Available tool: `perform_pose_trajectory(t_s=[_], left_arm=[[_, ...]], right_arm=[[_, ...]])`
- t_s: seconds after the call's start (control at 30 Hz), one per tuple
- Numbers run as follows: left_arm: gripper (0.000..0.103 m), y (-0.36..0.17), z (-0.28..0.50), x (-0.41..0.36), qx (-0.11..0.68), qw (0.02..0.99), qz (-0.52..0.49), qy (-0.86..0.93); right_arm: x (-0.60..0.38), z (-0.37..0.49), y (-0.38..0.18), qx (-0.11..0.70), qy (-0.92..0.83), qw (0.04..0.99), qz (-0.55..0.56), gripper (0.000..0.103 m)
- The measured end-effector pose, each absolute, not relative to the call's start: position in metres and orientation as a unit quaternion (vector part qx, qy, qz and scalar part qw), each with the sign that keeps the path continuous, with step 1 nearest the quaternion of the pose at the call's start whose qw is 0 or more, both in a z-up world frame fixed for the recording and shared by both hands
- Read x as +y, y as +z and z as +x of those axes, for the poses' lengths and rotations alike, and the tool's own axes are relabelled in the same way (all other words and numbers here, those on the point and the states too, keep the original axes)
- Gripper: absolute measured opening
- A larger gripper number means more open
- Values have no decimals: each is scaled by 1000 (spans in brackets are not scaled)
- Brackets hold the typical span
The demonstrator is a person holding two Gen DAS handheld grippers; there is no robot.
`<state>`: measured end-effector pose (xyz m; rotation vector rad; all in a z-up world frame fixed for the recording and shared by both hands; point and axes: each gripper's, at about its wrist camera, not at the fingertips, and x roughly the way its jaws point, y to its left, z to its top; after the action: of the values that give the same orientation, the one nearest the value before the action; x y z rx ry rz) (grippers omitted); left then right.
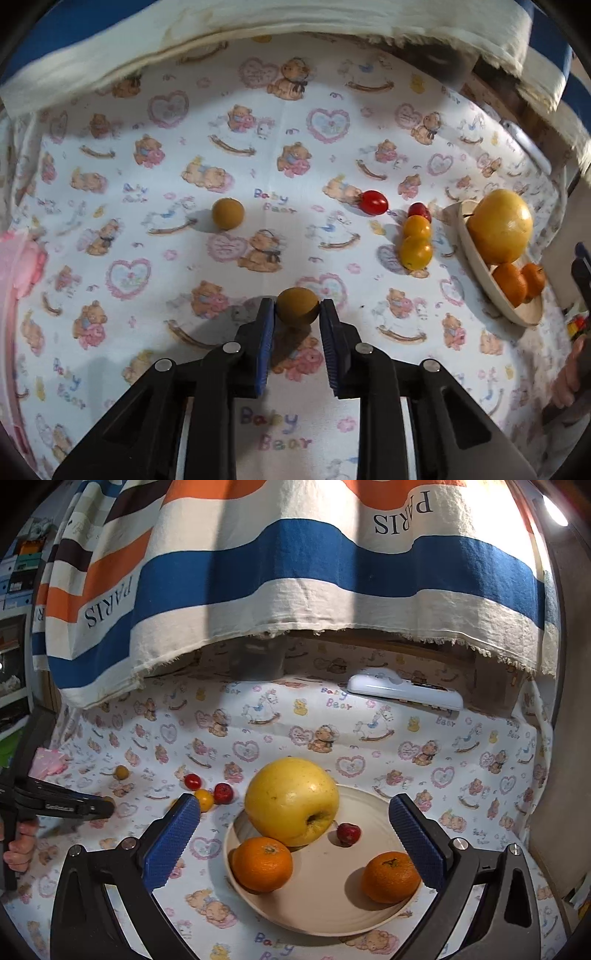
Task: Organize fruits
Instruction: 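Lower the left tool onto a small brown round fruit and close it, then lift the brown fruit with the left tool while the right tool grasps a small yellow tomato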
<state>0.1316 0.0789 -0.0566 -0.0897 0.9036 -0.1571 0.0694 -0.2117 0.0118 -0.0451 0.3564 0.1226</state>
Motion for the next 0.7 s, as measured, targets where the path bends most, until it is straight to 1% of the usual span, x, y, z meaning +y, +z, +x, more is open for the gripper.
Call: perform_pose_trajectory(t_s=[0.17,0.33,0.43,0.6,0.7], left_arm=[[24,-43,119,74,403,912,-31,-69],[24,-10,98,78,302,950,-29,-72],[24,1,87,75,258,964,-23,-62],[24,6,93,79,248,967,-31,-55],[24,2,96,80,248,968,-20,-40]], right_arm=[[-222,74,13,193,70,979,9,102],[-224,72,17,194,84,977,26,102],[-221,70,19,189,89,978,22,102],[-212,58,31,167,114,979,8,102],[-203,57,42,175,130,976,18,102]])
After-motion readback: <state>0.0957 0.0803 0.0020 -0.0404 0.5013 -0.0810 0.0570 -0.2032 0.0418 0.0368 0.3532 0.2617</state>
